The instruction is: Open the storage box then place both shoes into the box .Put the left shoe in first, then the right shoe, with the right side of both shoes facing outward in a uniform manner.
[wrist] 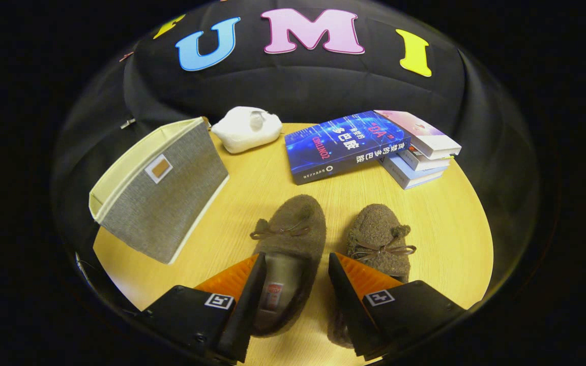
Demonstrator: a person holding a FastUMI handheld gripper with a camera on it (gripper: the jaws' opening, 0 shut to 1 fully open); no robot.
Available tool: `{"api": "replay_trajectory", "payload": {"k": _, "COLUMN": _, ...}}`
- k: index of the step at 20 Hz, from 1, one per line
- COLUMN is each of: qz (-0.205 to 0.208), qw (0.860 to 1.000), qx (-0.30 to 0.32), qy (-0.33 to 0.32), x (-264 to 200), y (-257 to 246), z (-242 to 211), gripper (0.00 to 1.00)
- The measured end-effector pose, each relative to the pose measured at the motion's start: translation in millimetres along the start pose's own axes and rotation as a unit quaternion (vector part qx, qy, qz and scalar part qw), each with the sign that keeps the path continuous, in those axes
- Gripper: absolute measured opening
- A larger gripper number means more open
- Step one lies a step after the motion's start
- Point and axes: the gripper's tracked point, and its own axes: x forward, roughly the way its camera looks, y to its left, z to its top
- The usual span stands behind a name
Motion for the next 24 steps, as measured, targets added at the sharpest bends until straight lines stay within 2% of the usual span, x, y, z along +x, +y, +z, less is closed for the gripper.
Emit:
{"api": "replay_trajectory", "payload": {"k": 3, "qz": -0.033, "qw": 0.999, "qx": -0.017, "qy": 0.009, "x": 21.2, "y": -11.3, "z": -6.4, "gripper": 0.76}}
{"api": "replay_trajectory", "payload": {"k": 5, "qz": -0.049, "qw": 0.998, "qx": -0.02, "qy": 0.013, "x": 35.1, "y": -14.6, "z": -9.1, "gripper": 0.66}}
{"api": "replay_trajectory", "payload": {"k": 8, "qz": -0.059, "qw": 0.998, "qx": 0.001, "qy": 0.028, "x": 47.5, "y": -14.3, "z": -14.6, "gripper": 0.41}}
{"api": "replay_trajectory", "payload": {"k": 9, "qz": -0.074, "qw": 0.997, "qx": 0.008, "qy": 0.027, "x": 46.1, "y": -20.9, "z": -11.8, "gripper": 0.38}}
{"api": "replay_trajectory", "payload": {"k": 10, "qz": -0.083, "qw": 0.996, "qx": 0.019, "qy": 0.027, "x": 47.3, "y": -27.7, "z": -13.1, "gripper": 0.23}}
{"api": "replay_trajectory", "payload": {"k": 11, "qz": -0.074, "qw": 0.996, "qx": 0.039, "qy": 0.024, "x": 47.2, "y": -25.3, "z": -11.8, "gripper": 0.09}}
{"api": "replay_trajectory", "payload": {"k": 14, "qz": -0.063, "qw": 0.994, "qx": 0.083, "qy": 0.025, "x": 41.9, "y": -27.6, "z": -10.7, "gripper": 0.05}}
{"api": "replay_trajectory", "payload": {"k": 18, "qz": -0.068, "qw": 0.994, "qx": 0.087, "qy": -0.002, "x": 22.7, "y": -29.2, "z": 9.0, "gripper": 0.05}}
{"api": "replay_trajectory", "payload": {"k": 24, "qz": -0.048, "qw": 0.988, "qx": 0.141, "qy": -0.038, "x": -12.2, "y": 4.3, "z": 76.0, "gripper": 0.05}}
